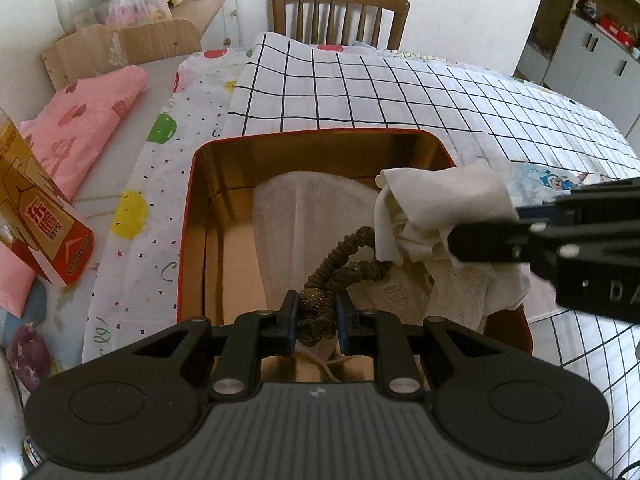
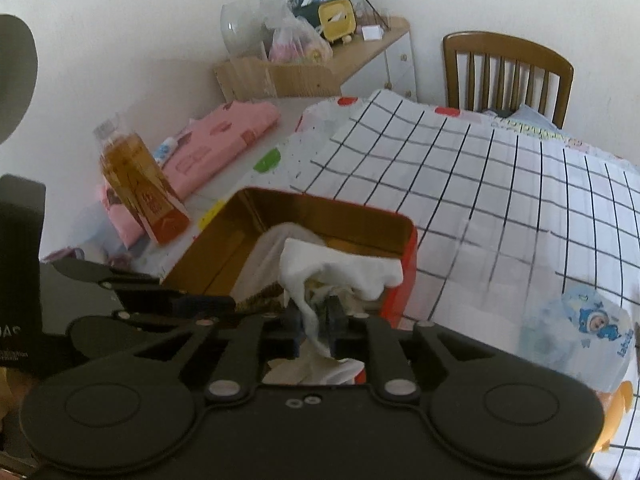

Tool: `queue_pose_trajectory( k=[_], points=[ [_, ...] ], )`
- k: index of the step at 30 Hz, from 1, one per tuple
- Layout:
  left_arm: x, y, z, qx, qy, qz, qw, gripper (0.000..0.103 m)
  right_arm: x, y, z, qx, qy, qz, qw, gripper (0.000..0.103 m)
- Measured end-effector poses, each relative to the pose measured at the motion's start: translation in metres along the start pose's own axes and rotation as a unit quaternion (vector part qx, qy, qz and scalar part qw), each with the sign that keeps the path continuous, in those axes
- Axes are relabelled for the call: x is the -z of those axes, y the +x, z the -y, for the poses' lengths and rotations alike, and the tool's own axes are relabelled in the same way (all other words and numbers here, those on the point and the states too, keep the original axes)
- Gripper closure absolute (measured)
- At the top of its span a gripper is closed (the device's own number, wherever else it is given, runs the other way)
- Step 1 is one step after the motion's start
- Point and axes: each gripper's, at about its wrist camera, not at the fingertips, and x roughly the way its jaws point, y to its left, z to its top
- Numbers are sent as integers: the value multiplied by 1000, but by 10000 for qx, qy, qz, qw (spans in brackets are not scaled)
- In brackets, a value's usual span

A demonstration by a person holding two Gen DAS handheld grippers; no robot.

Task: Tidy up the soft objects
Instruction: 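Carry the bracelet and tissue over the red tin with both grippers, then open both grippers to release the bracelet and tissue into the tin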

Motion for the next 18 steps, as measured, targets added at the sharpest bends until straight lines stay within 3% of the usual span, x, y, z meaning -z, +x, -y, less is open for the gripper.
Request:
queue_pose_trajectory(
  k=[5, 9, 11, 14, 16, 18],
  points=[
    [0, -1, 2, -8, 10, 13, 10000, 82, 5, 2, 1, -34, -29, -136, 9999, 82],
    [0, -4, 2, -5, 5, 30, 10000, 80, 8, 1, 1, -101, -66, -182, 9998, 69],
    [0, -5, 2, -13, -23, 38, 10000, 78, 10, -1, 0, -108, -110, -173, 9997, 67],
    [2, -8, 2, -4, -50, 71, 10000, 68, 11, -5, -2, -115, -164, -144, 9997, 64],
    [3, -11, 2, 21, -71, 111, 9999, 46, 12, -8, -3, -119, -206, -138, 9996, 60],
    [4, -16, 2, -16, -89, 158, 9998, 40, 12, -11, -5, -92, -246, -116, 9996, 56]
  ],
)
